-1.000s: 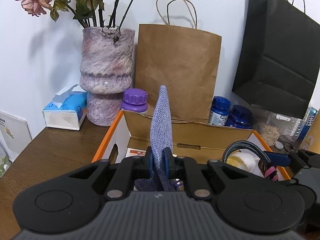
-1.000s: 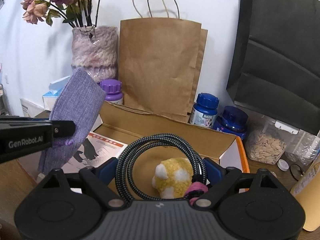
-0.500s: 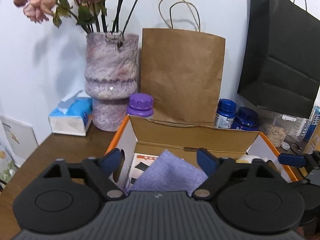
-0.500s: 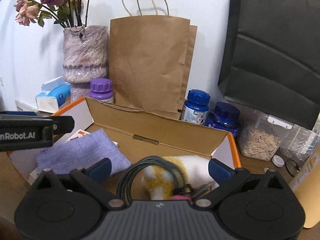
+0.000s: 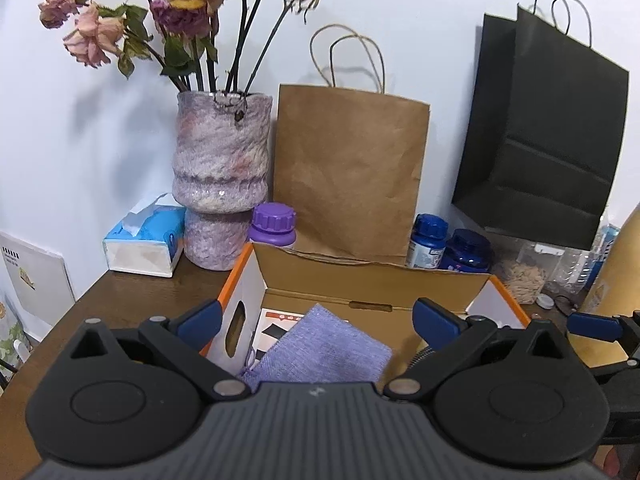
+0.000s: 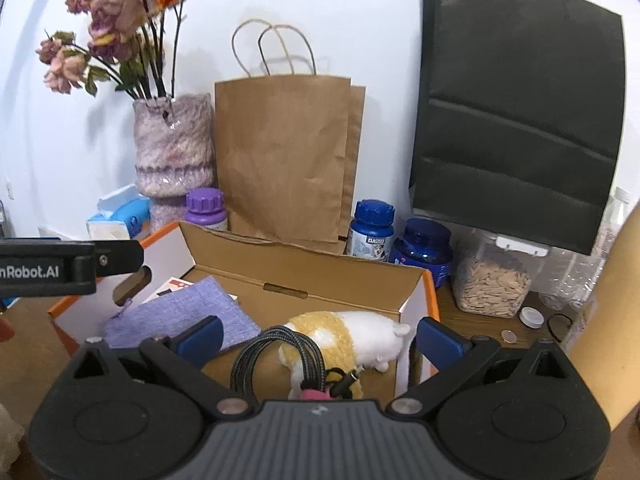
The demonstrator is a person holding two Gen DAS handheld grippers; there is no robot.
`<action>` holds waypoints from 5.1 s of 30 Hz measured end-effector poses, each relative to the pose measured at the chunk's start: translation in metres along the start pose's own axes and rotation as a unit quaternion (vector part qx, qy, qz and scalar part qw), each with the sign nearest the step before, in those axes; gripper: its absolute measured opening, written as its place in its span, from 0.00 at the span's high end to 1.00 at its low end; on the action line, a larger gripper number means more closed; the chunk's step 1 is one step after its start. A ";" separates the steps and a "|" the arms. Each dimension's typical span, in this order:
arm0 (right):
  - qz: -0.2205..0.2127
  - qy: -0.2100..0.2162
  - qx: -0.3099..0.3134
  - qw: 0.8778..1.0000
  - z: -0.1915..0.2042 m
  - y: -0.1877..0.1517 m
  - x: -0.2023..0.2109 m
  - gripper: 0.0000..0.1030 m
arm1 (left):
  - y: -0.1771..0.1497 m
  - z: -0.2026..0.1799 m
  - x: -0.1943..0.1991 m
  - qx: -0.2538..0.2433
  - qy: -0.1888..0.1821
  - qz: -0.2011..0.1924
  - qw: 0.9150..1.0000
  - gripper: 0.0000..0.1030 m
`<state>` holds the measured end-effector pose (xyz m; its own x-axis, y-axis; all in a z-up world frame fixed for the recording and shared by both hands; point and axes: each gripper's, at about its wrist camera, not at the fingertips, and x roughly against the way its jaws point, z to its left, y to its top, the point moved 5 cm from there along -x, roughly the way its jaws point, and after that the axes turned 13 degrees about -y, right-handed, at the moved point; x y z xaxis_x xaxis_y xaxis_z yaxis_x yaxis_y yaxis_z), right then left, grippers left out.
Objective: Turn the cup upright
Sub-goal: 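Open the left gripper over the red box while the right releases the cable inside, then withdraw both grippers from the red box back over the table, then grasp the navy blue case with the right gripper while the left grasps the white tape roll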
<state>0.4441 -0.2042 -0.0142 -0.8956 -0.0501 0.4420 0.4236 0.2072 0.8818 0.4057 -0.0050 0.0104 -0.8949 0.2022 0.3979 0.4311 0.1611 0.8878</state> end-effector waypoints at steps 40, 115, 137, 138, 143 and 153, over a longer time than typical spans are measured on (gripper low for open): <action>-0.027 -0.001 -0.024 0.999 -0.066 -0.111 0.172 0.00 | -0.066 -0.060 0.139 -0.036 -0.032 0.005 0.999 0.00; -0.029 -0.002 0.001 1.000 -0.076 -0.189 0.170 0.40 | -0.172 -0.072 0.168 -0.032 -0.055 0.128 0.990 0.00; -0.038 -0.007 0.005 0.999 -0.070 -0.191 0.179 0.40 | -0.199 -0.071 0.146 -0.064 -0.019 0.142 0.988 0.55; -0.038 -0.007 0.005 0.999 -0.069 -0.191 0.179 0.40 | -0.199 -0.071 0.146 -0.064 -0.020 0.141 0.988 0.62; -0.037 -0.011 0.002 0.999 -0.070 -0.191 0.179 0.40 | -0.199 -0.073 0.147 -0.068 -0.024 0.136 0.988 0.75; -0.042 -0.020 -0.002 0.999 -0.071 -0.192 0.182 0.40 | -0.196 -0.073 0.155 -0.065 -0.031 0.120 0.990 0.75</action>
<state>0.2096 -0.3220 -0.0911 -0.9326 -0.0284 0.3597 0.3473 0.1998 0.9162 0.1740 -0.0754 -0.0846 -0.7578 0.2791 0.5898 0.6085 -0.0238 0.7932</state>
